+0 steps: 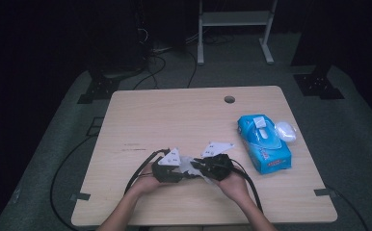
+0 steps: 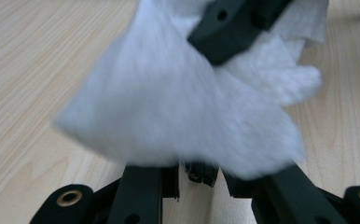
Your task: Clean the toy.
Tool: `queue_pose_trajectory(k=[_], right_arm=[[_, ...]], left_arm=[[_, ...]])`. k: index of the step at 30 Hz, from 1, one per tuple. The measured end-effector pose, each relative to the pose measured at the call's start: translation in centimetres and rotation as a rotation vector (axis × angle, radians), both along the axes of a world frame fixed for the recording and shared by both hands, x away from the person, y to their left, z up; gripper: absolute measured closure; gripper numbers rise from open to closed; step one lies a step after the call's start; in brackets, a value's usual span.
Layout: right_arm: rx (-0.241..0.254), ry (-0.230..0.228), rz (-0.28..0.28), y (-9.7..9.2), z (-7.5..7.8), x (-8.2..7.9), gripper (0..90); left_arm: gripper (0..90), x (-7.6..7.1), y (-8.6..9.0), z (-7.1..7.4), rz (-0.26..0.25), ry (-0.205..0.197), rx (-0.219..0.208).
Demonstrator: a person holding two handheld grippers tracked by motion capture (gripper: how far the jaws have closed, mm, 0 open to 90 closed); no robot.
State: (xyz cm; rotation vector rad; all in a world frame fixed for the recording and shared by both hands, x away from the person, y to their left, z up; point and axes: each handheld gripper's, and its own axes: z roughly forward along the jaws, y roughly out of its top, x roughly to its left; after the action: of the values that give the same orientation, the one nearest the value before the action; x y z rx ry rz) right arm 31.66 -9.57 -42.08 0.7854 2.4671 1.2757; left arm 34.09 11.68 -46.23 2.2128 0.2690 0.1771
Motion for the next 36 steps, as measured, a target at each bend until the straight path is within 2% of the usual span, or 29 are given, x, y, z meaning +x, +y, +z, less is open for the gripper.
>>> queue_pose_trajectory(k=[4, 6, 8, 10, 12, 14, 18, 22, 25, 29, 31, 33, 36], right_arm=[[-0.013, -0.014, -0.077, -2.7, -0.1, 0.2, 83.3], [0.02, 0.002, -0.107, -3.7, -0.2, 0.2, 83.3], [0.023, 0.002, -0.104, -3.5, -0.3, 0.0, 83.3], [0.032, 0.001, -0.071, -2.5, -0.3, -0.3, 83.2], [0.016, -0.019, -0.05, -1.8, -0.2, -0.4, 83.3], [0.019, -0.017, -0.055, -2.0, -0.3, -0.4, 83.3], [0.014, -0.017, -0.111, -4.4, -0.2, -0.3, 83.3], [0.043, -0.003, -0.167, -6.5, -0.4, -0.3, 83.3], [0.048, -0.002, -0.142, -5.4, -0.5, -0.3, 83.2], [0.048, 0.0, -0.065, -2.2, -0.5, -0.1, 83.2], [0.044, -0.006, -0.044, -1.1, -0.4, 0.1, 83.3], [0.049, -0.003, -0.044, -1.0, -0.5, 0.3, 83.3], [0.047, -0.006, -0.081, -2.3, -0.4, 0.7, 83.2]], left_arm=[[70.7, 0.1, 0.0, 0.0, -0.001, -0.002, -0.002], [70.7, 0.1, -0.2, -0.1, 0.0, 0.0, -0.008], [70.7, 0.0, -0.3, -0.1, 0.002, 0.002, -0.008], [70.7, 0.0, -0.1, -0.1, -0.001, 0.004, -0.005], [70.7, 0.0, 0.1, 0.0, 0.001, 0.007, -0.001], [70.7, 0.1, 0.2, 0.0, 0.001, 0.004, 0.001], [70.7, 0.1, 0.4, 0.1, 0.0, -0.001, 0.009], [70.7, 0.1, 0.7, 0.3, 0.005, -0.007, 0.026], [70.7, 0.2, 0.7, 0.3, 0.004, -0.005, 0.031], [70.7, 0.5, 0.7, 0.5, 0.0, 0.004, 0.04], [70.7, 0.6, 1.1, 0.5, 0.002, 0.006, 0.046], [70.7, 0.6, 1.8, 0.6, 0.002, 0.007, 0.05], [70.8, 0.6, 3.1, 0.7, 0.014, 0.004, 0.061]])
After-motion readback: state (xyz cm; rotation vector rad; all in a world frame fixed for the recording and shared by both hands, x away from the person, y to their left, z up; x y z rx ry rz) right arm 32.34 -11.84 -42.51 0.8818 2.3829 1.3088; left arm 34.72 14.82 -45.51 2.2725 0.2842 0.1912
